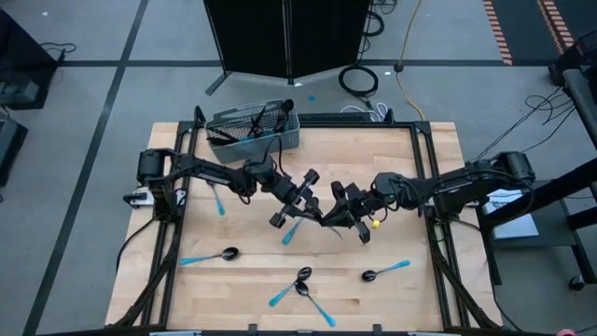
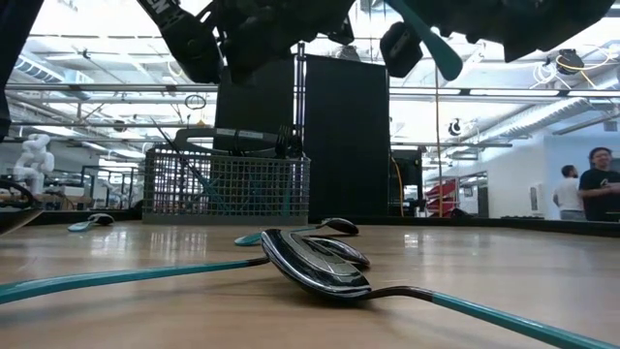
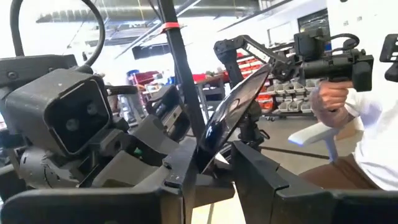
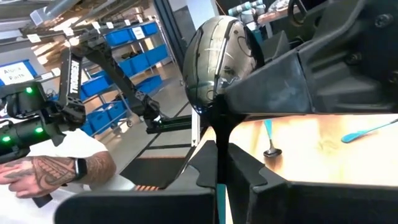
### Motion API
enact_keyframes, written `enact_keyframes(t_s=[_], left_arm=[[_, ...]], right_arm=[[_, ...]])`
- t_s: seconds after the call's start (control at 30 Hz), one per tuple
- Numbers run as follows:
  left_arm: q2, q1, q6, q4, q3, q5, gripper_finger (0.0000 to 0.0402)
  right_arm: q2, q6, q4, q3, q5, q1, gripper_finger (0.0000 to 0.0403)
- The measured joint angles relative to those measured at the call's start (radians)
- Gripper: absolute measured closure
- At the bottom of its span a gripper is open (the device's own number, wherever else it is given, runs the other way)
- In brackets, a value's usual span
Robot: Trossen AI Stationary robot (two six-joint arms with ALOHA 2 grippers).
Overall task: Sort silverware
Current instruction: Put the blue spoon into the silverware basket
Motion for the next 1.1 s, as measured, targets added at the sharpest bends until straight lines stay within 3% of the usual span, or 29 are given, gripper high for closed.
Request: enact_keyframes(t_s=[0.37, 0.57, 0.77, 0.93, 1.1], left_arm=[[0.000, 0.000, 0.000, 0.024, -0.001, 0.002, 0.0312], [0.000, 0.001, 0.001, 0.026, -0.001, -0.027, 0.0387], [0.000, -0.002, 0.000, 0.022, -0.001, -0.038, 0.0398], [0.000, -0.002, 0.000, 0.019, -0.001, -0.041, 0.0400], [-0.001, -0.002, -0.011, 0.019, -0.001, -0.044, 0.0400]], right_arm=[[0.000, 0.004, 0.002, 0.000, -0.003, -0.012, 0.0403], [0.000, 0.008, 0.001, 0.000, 0.000, -0.012, 0.0403], [0.000, 0.012, 0.000, 0.000, 0.005, -0.012, 0.0399], [0.000, 0.037, -0.001, 0.000, 0.006, -0.018, 0.0371], [0.000, 0.066, -0.003, 0.000, 0.004, -0.038, 0.0314]])
